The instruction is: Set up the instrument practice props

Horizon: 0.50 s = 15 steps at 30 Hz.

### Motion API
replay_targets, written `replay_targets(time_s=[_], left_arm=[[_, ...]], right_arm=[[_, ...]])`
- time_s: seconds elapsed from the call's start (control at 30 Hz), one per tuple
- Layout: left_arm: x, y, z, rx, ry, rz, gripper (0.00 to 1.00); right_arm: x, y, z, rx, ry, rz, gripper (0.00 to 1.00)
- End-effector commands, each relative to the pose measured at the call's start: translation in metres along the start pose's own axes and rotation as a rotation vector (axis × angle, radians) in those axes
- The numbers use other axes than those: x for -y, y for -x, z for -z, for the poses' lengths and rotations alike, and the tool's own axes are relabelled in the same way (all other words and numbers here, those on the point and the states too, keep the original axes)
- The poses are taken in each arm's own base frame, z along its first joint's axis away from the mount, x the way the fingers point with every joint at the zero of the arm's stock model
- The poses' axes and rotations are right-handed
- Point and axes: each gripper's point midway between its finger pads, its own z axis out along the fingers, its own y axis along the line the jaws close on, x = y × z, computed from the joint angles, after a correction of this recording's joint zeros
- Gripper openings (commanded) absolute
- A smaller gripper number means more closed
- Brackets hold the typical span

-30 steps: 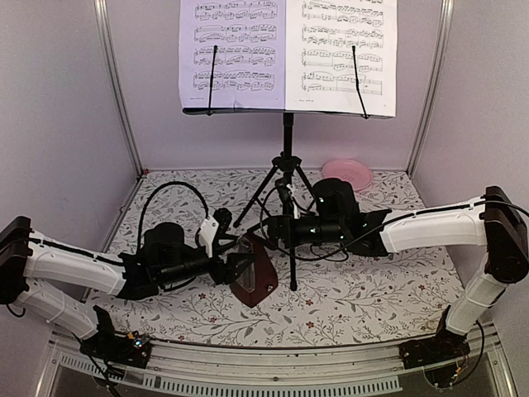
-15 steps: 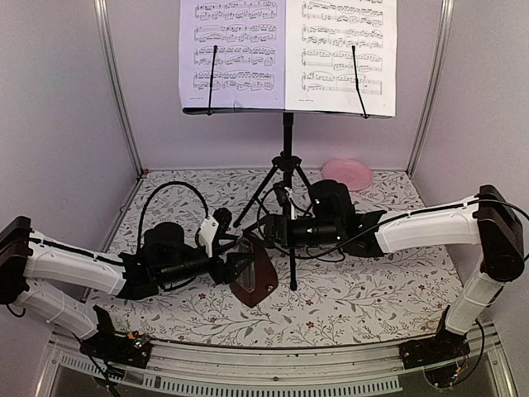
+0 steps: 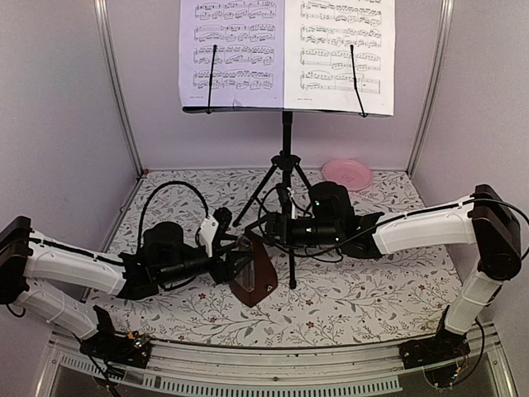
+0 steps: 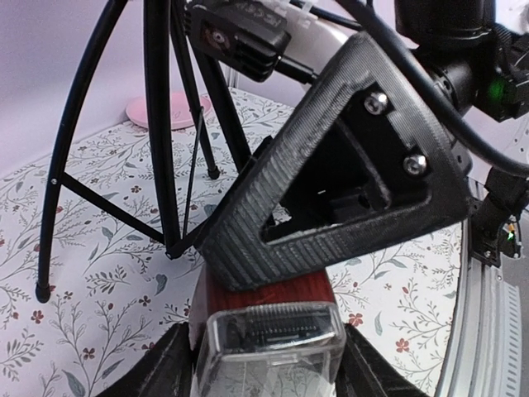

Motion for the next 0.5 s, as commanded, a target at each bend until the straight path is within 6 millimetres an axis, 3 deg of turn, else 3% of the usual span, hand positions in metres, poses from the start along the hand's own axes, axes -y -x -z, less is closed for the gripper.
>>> replay_targets(time_s=[0.0, 0.23, 0.47], left_arm=[[-0.0039, 0.0153, -0.0010, 0.050, 0.007, -0.008, 0.59], [-0.0038, 0.0156, -0.0020, 0.050, 0.007, -0.006, 0.57], [-0.0055, 0.0155, -0.0024, 0.050, 0.015, -0.006, 0.54]], right_arm=[[0.0290, 0.0036, 0.0047, 0.041, -0.087, -0.046, 0.82], [0.0284, -0.0003, 0.0039, 0.030, -0.072, -0.055, 0.76], [0.0200, -0.0039, 0.0031, 0.009, -0.042, -0.037, 0.82]])
